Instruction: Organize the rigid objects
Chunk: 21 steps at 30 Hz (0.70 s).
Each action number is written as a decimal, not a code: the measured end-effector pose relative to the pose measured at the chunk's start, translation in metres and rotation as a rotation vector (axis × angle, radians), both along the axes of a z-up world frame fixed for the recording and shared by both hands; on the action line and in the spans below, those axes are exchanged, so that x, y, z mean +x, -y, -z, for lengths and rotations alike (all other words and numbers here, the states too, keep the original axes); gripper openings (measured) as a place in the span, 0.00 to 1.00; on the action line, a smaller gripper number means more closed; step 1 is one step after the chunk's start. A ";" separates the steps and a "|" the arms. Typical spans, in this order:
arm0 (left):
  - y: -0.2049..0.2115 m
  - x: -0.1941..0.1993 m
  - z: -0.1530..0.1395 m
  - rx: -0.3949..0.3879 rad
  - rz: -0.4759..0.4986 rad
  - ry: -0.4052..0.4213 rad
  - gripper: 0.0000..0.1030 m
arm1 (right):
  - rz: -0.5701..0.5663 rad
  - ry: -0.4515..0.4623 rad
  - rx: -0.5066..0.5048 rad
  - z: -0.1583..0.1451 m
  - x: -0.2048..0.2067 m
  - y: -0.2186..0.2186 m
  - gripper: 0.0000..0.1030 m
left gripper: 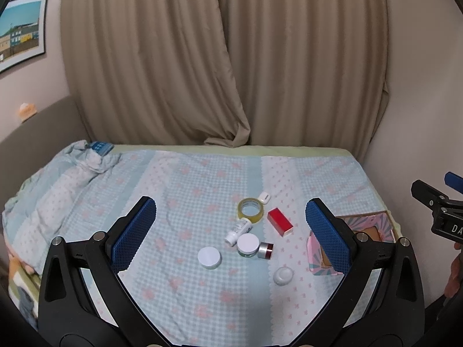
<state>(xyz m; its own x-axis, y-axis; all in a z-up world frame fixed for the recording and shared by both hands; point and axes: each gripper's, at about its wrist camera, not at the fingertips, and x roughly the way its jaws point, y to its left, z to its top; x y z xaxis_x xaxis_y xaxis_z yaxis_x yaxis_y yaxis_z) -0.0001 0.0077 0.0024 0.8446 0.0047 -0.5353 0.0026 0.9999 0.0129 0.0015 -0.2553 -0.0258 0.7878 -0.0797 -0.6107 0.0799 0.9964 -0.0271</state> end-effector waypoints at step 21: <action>0.003 0.002 -0.001 -0.013 -0.015 -0.005 1.00 | -0.010 0.009 -0.003 0.001 0.003 -0.003 1.00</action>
